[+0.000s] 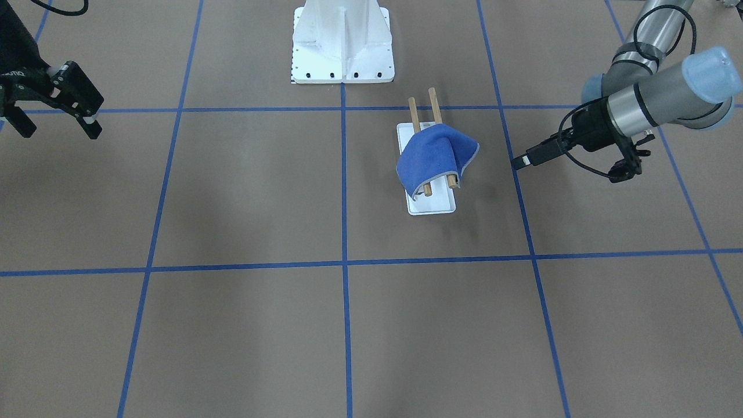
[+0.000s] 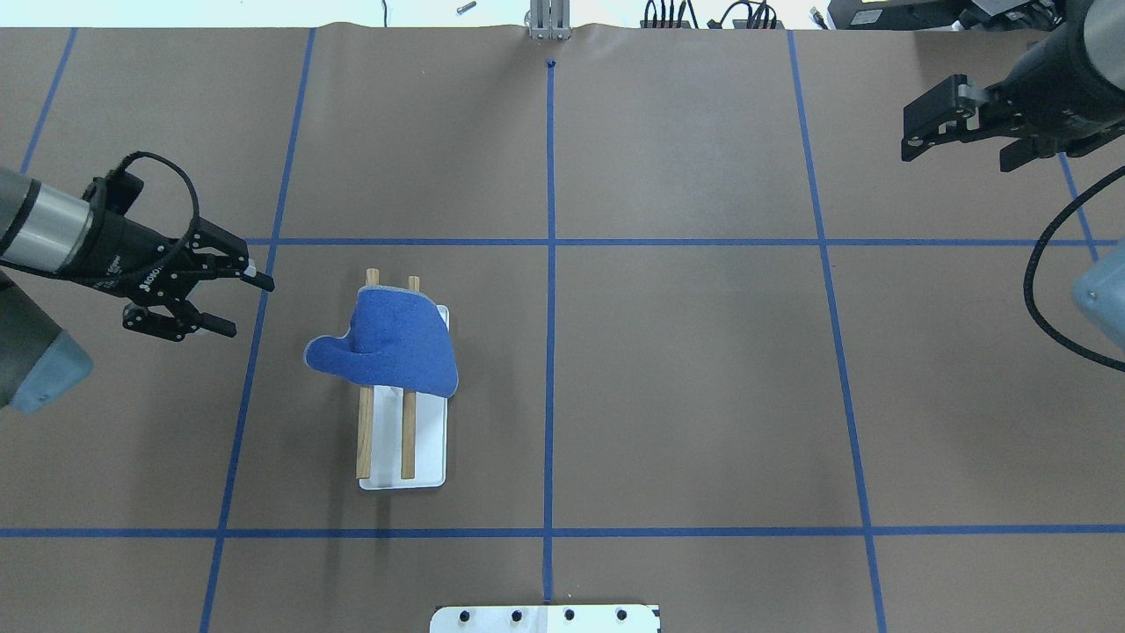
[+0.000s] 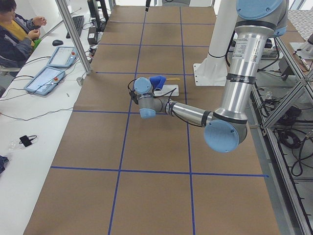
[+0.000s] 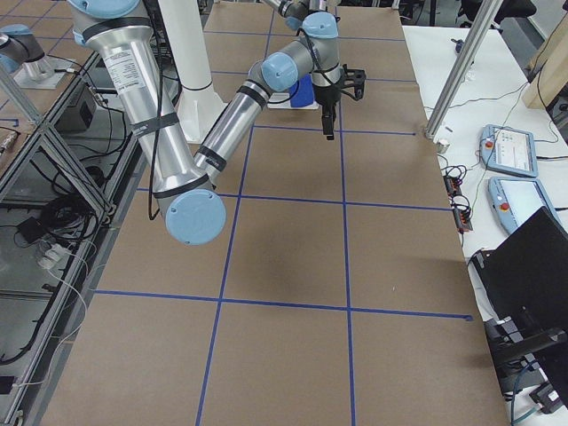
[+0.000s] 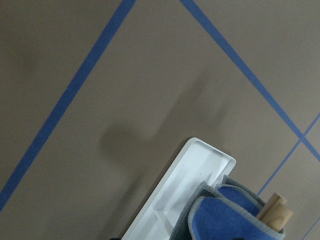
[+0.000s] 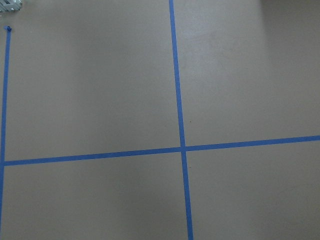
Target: Hang towel on rack
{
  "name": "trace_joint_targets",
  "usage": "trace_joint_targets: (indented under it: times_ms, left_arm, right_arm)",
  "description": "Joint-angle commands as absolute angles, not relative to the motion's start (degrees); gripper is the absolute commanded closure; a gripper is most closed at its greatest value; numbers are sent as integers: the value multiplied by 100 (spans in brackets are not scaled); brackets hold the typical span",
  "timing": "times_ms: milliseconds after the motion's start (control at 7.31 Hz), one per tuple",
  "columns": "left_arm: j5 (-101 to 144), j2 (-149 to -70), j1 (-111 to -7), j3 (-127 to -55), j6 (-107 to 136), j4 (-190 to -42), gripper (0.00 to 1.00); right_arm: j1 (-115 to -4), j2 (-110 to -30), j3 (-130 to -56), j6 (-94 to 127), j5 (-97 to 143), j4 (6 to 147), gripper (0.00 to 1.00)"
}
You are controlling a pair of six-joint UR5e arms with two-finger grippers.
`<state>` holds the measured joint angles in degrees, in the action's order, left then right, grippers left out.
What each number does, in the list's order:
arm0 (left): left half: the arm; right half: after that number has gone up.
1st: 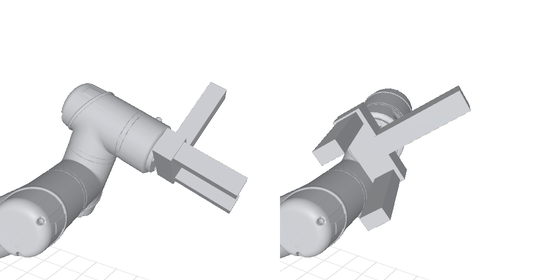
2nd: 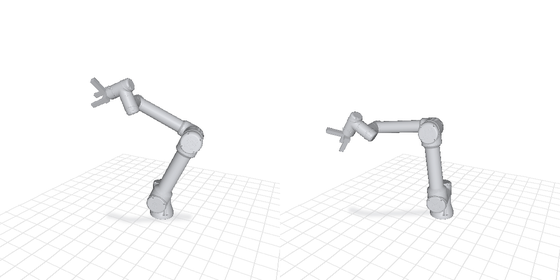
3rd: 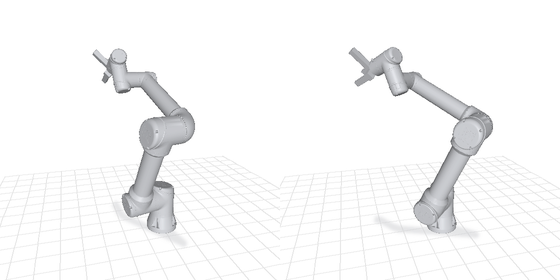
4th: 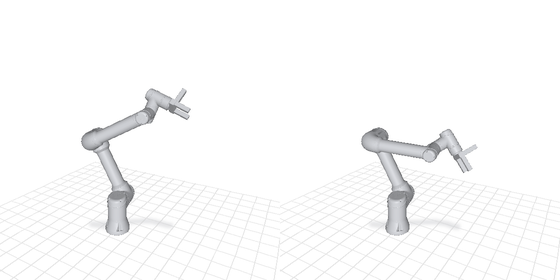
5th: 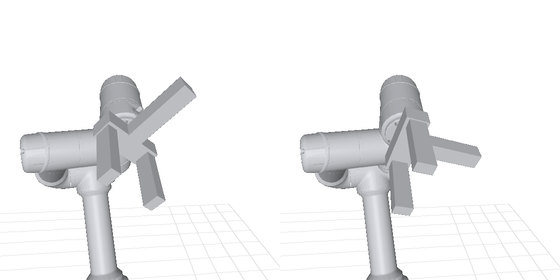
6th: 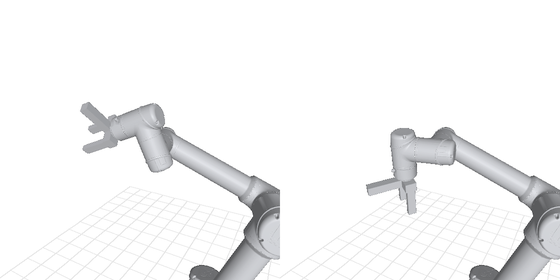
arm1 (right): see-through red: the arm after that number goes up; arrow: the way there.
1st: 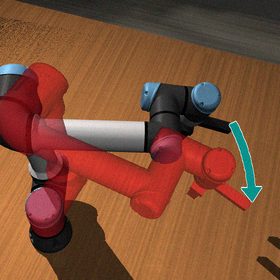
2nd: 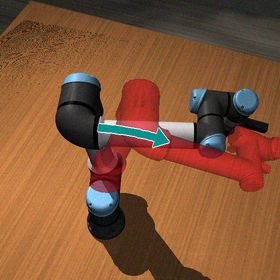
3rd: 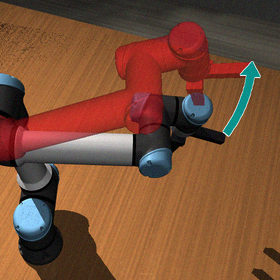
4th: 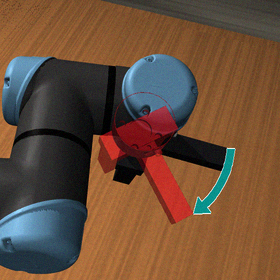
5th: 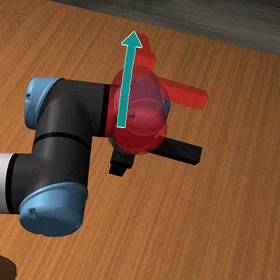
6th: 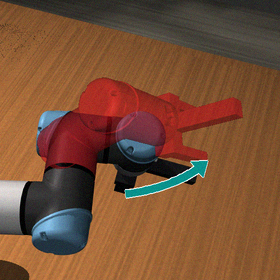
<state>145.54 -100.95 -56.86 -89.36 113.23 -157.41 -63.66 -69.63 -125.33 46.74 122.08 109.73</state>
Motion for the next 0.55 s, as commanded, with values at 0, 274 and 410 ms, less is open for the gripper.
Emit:
trace_joint_targets:
  times_ms: [0, 274, 410]
  left_arm:
    - [14520, -10125, -6683, -8921, 11259, -15891, 3]
    - [14336, -10073, -7336, -8816, 9703, -15838, 3]
    - [14178, -10064, -7504, -8615, 8807, -15812, 3]
  right_arm:
    - [-6870, -7119, -12202, 3923, 12531, 10969, 0]
    - [-7371, -7347, -11727, 2862, 12717, 10969, 0]
    - [-7609, -7348, -11464, 2500, 12761, 10960, 0]
